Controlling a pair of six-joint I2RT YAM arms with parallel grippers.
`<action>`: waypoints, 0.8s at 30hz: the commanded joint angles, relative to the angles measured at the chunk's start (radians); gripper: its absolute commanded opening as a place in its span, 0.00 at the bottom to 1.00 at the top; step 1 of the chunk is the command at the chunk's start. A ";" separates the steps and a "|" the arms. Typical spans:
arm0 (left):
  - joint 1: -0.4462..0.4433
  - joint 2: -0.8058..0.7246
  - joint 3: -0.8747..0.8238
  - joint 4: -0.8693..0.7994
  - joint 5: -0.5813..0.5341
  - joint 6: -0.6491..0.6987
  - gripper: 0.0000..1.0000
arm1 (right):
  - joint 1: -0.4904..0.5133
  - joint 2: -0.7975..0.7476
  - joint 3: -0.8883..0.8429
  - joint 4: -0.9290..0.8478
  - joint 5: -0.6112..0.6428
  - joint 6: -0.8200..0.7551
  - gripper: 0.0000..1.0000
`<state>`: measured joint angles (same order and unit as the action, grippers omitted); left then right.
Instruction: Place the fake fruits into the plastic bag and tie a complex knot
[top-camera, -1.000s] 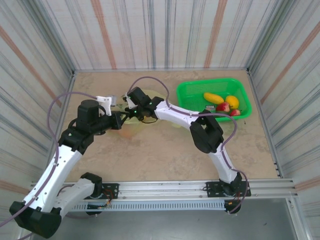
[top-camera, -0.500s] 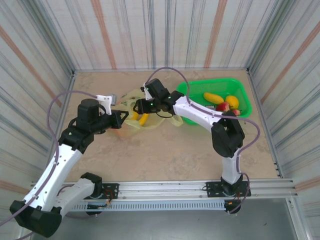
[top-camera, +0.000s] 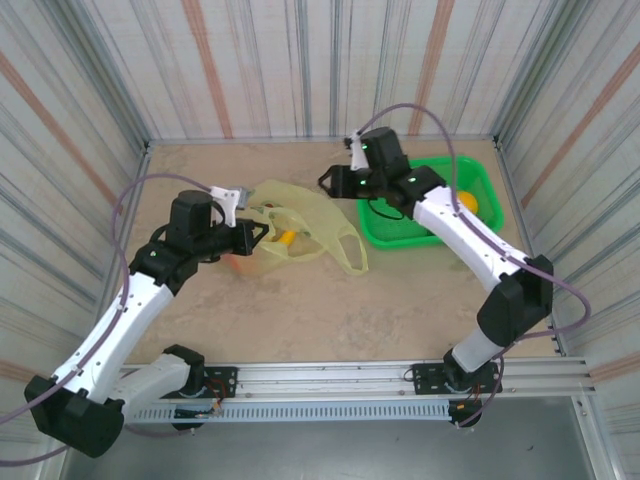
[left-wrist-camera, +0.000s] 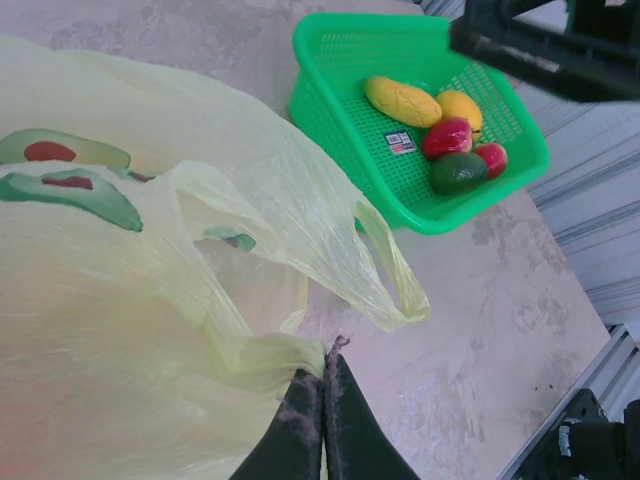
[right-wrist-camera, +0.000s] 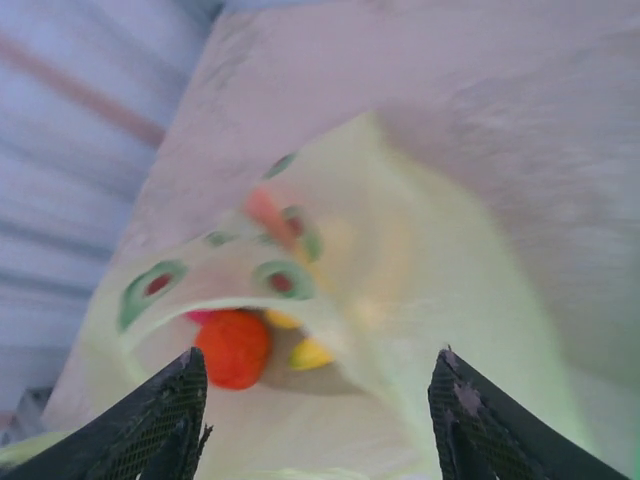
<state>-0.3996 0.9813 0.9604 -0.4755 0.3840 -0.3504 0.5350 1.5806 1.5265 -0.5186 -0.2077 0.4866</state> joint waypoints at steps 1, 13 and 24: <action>-0.005 -0.034 0.005 0.008 -0.030 0.047 0.00 | -0.131 -0.022 -0.026 -0.221 0.161 0.004 0.67; -0.017 -0.098 -0.051 0.042 -0.052 0.038 0.00 | -0.444 0.153 -0.089 -0.355 0.428 0.021 0.79; -0.039 -0.089 -0.052 0.039 -0.062 0.039 0.00 | -0.529 0.395 0.005 -0.329 0.438 -0.010 0.88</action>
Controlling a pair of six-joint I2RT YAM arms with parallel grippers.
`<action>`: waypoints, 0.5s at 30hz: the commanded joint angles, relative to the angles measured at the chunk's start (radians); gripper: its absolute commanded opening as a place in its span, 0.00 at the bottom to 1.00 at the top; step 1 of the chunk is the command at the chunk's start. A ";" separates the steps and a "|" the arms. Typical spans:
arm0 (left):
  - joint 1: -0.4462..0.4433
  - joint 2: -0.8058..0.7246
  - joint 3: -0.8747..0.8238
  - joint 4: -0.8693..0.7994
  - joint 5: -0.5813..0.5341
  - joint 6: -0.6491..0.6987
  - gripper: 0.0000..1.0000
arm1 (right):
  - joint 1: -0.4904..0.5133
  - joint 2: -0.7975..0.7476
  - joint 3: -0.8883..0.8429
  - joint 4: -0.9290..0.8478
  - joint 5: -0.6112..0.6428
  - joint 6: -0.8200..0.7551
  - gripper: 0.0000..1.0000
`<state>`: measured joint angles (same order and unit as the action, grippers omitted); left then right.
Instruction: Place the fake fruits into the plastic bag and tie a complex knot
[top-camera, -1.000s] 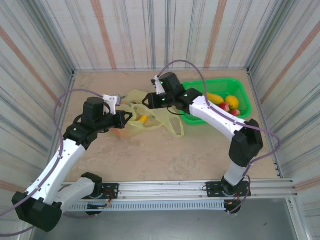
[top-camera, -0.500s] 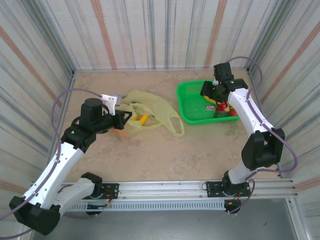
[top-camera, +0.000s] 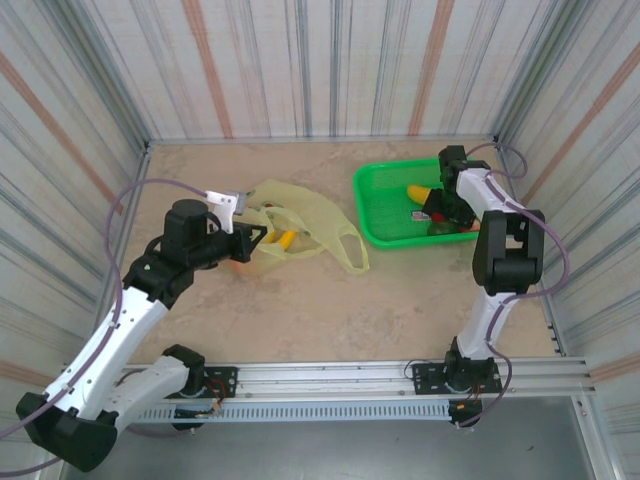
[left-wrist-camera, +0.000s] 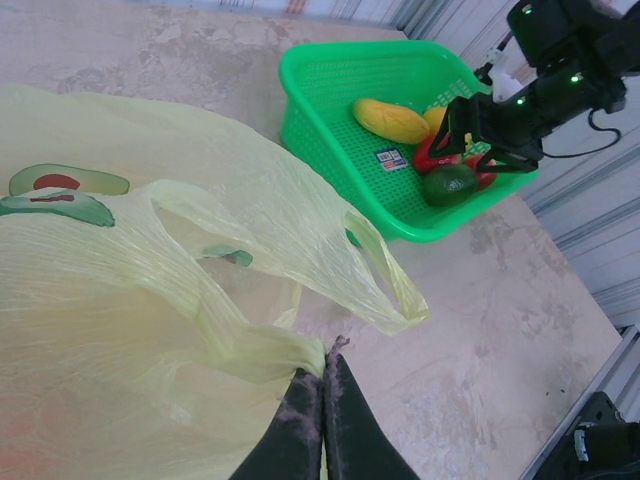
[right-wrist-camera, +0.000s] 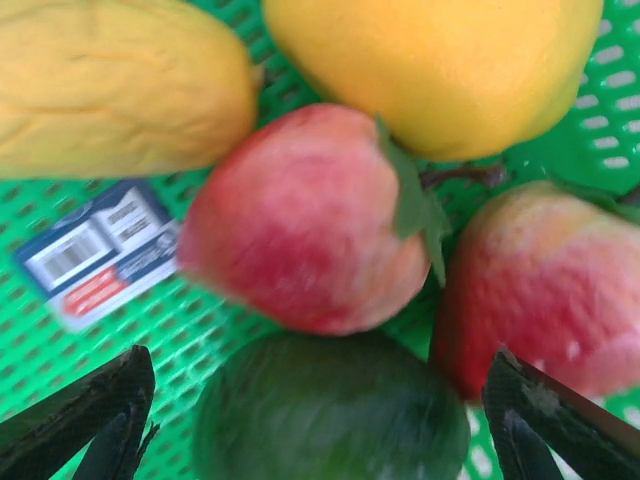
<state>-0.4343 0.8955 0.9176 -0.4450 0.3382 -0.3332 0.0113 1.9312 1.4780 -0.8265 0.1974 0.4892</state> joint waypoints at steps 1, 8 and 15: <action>-0.004 -0.004 -0.009 0.008 -0.017 0.023 0.00 | -0.009 0.061 0.061 -0.019 0.031 -0.017 0.88; 0.002 0.005 -0.011 0.009 -0.015 0.025 0.00 | -0.052 0.134 0.082 0.031 -0.064 -0.032 0.83; 0.013 0.014 -0.013 0.012 0.001 0.025 0.00 | -0.046 0.084 0.072 0.048 -0.084 -0.026 0.69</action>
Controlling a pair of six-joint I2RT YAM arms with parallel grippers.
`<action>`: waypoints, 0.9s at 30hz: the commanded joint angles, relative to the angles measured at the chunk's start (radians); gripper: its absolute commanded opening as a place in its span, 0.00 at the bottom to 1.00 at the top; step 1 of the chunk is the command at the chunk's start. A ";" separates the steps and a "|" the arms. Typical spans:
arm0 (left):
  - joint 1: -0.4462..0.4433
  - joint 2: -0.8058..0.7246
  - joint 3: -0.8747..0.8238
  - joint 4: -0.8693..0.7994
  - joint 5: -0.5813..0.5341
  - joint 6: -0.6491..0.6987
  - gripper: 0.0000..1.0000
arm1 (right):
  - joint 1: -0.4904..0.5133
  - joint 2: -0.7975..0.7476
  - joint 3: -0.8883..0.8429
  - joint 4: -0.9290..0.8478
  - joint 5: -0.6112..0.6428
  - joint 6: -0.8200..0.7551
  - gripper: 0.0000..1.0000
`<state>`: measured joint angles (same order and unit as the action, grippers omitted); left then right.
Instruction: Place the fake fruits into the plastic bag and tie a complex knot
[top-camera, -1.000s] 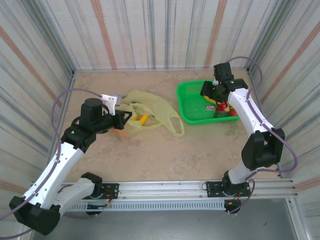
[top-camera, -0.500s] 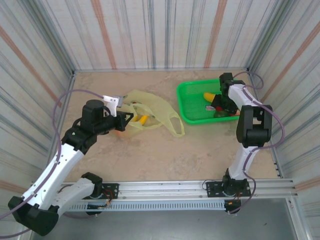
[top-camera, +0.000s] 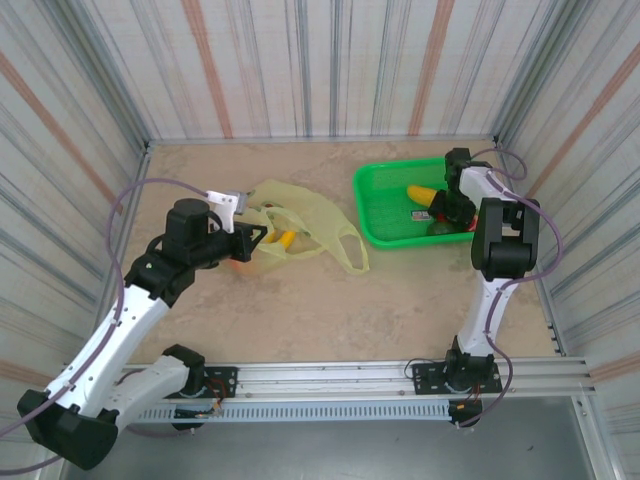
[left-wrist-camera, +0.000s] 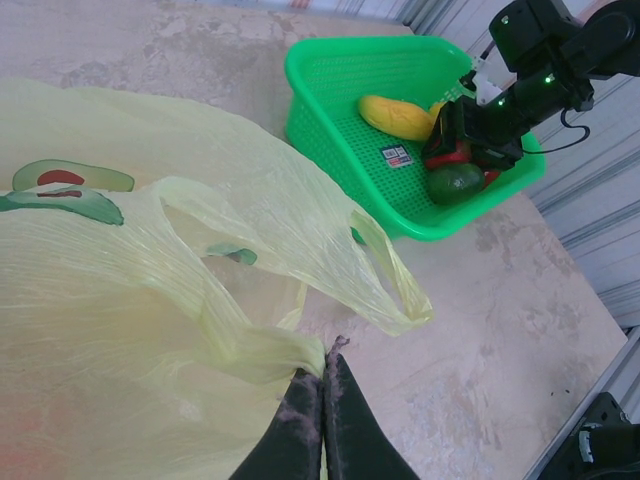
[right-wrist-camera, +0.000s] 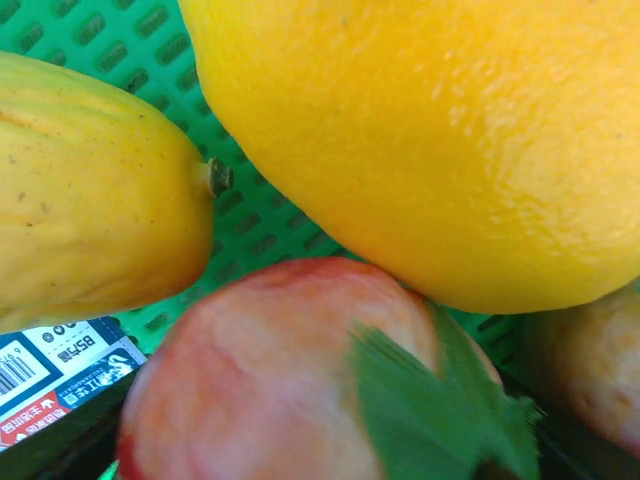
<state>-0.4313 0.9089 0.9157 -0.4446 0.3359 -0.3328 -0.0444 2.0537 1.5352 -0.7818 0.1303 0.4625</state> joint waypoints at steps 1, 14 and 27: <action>0.012 0.001 -0.011 0.013 0.005 0.024 0.00 | 0.012 -0.057 0.010 0.006 -0.011 -0.002 0.68; 0.042 -0.002 -0.021 0.030 0.023 0.020 0.00 | 0.112 -0.382 -0.043 0.050 -0.149 -0.002 0.64; 0.051 -0.030 -0.030 0.024 -0.016 0.034 0.00 | 0.459 -0.617 -0.218 0.258 -0.370 -0.042 0.63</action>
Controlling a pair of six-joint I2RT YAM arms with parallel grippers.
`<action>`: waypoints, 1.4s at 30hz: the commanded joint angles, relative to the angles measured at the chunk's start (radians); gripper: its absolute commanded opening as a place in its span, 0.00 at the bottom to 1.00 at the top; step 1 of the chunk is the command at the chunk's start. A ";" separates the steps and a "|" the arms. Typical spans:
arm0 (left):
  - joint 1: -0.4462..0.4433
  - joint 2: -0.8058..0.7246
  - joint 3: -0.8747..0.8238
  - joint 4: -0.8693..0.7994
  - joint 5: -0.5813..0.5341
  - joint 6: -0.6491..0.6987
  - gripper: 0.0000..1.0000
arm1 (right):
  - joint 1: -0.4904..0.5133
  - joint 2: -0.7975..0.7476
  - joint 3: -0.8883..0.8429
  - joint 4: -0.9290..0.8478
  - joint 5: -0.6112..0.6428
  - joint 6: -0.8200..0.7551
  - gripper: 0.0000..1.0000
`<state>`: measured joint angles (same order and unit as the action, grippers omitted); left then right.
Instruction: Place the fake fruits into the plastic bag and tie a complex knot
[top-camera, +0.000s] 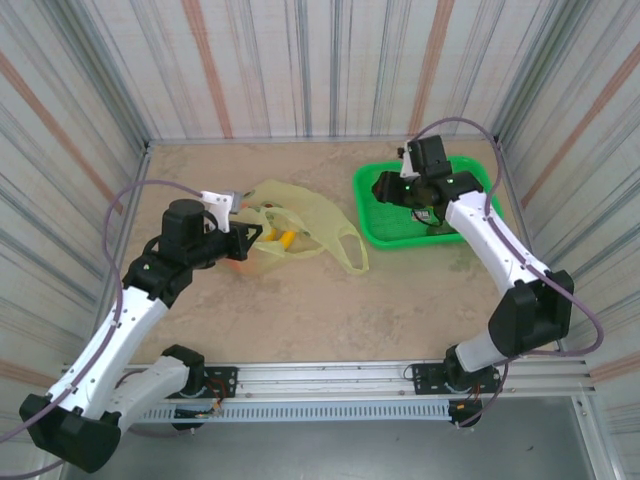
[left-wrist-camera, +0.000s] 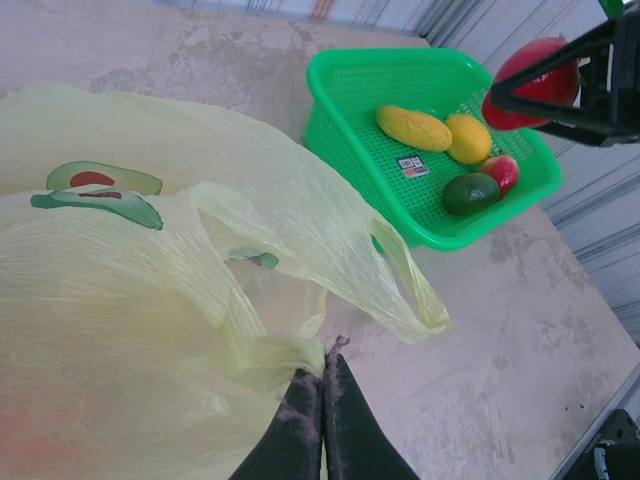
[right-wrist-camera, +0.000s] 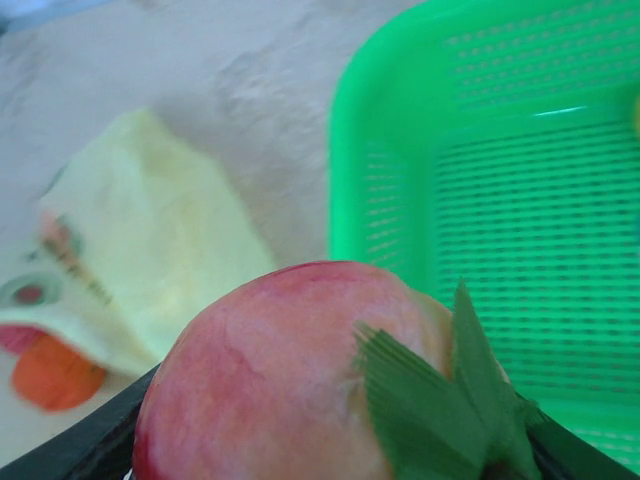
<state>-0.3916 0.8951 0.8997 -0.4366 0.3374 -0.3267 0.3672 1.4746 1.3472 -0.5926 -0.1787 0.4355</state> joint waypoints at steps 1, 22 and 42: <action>0.011 -0.017 -0.015 0.016 -0.019 0.028 0.00 | 0.083 -0.037 -0.043 0.089 -0.062 -0.014 0.63; 0.020 -0.044 -0.021 0.024 -0.023 0.035 0.00 | 0.434 0.414 0.191 0.228 -0.215 0.040 0.61; 0.030 -0.044 -0.022 0.019 -0.043 0.030 0.00 | 0.460 0.603 0.354 0.177 -0.143 0.068 0.93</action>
<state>-0.3721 0.8646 0.8875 -0.4213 0.3080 -0.3107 0.8391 2.1422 1.7321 -0.3954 -0.3614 0.5148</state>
